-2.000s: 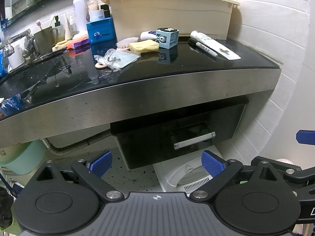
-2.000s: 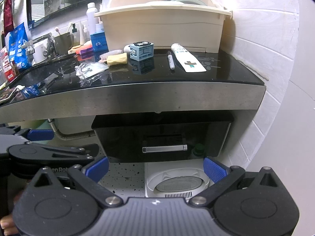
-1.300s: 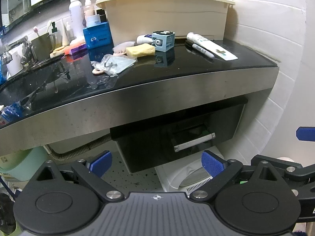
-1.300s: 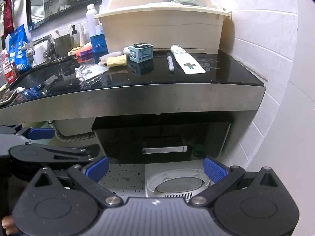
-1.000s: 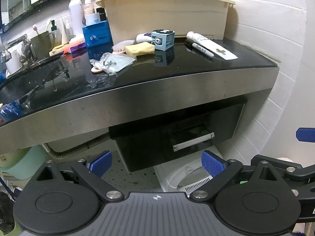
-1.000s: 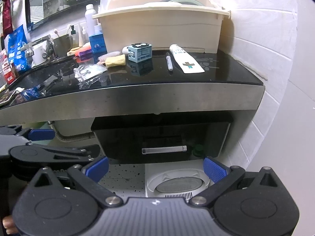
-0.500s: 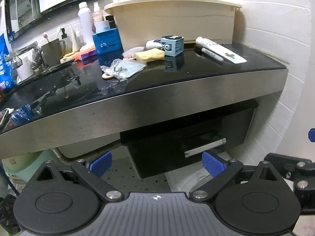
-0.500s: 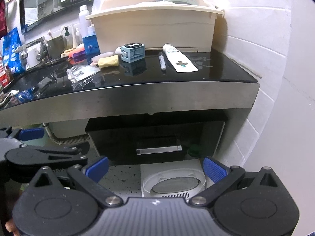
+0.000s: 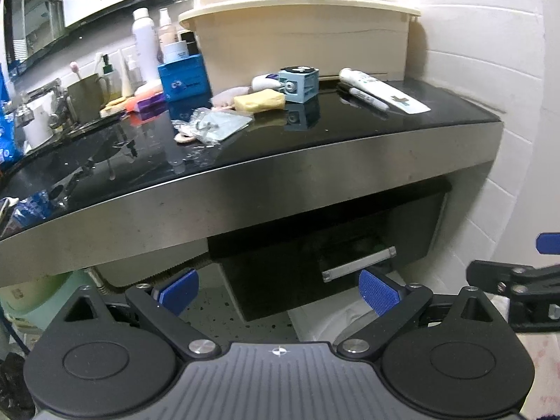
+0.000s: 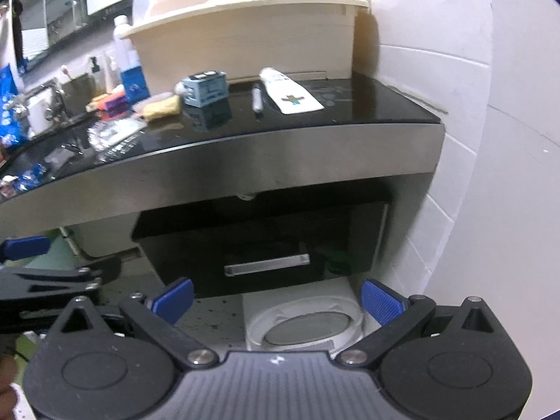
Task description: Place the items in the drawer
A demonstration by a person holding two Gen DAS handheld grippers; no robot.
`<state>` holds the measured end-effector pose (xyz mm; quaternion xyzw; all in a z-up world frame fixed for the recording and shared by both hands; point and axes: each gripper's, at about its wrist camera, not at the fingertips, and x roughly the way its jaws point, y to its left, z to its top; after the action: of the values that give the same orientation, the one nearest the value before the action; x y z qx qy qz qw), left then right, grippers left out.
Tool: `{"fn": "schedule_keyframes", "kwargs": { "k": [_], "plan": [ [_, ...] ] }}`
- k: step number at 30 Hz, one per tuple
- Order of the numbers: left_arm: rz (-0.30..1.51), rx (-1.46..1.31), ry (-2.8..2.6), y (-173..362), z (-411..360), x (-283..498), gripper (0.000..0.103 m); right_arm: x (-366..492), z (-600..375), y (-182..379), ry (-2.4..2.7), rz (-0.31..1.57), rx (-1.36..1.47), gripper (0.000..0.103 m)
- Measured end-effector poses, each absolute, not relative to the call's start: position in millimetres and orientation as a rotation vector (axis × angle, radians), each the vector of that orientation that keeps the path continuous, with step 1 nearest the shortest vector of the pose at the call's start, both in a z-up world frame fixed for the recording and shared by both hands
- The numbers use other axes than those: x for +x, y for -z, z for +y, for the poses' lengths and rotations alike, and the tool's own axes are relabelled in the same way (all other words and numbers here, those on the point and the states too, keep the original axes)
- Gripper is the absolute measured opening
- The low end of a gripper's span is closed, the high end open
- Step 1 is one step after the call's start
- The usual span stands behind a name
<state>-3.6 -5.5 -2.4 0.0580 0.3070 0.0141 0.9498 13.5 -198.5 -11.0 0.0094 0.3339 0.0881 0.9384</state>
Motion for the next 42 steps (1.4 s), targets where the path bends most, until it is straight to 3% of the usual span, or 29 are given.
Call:
{"fn": "schedule_keyframes", "kwargs": {
  "k": [12,19,31,42],
  "plan": [
    [0.591,0.139,0.008,4,-11,-14,0.102,32,-211,42,-0.204,0.669,0.005,0.103],
    [0.591,0.112,0.000,4,-3,-13,0.102,38,-215,64,-0.366,0.531,0.079,0.103],
    [0.604,0.109,0.004,5,1,-11,0.102,79,-184,93,-0.538,0.564,-0.033,0.103],
    [0.626,0.096,0.006,9,7,-8,0.102,125,-148,144,-0.650,0.556,-0.571,0.103]
  ]
}}
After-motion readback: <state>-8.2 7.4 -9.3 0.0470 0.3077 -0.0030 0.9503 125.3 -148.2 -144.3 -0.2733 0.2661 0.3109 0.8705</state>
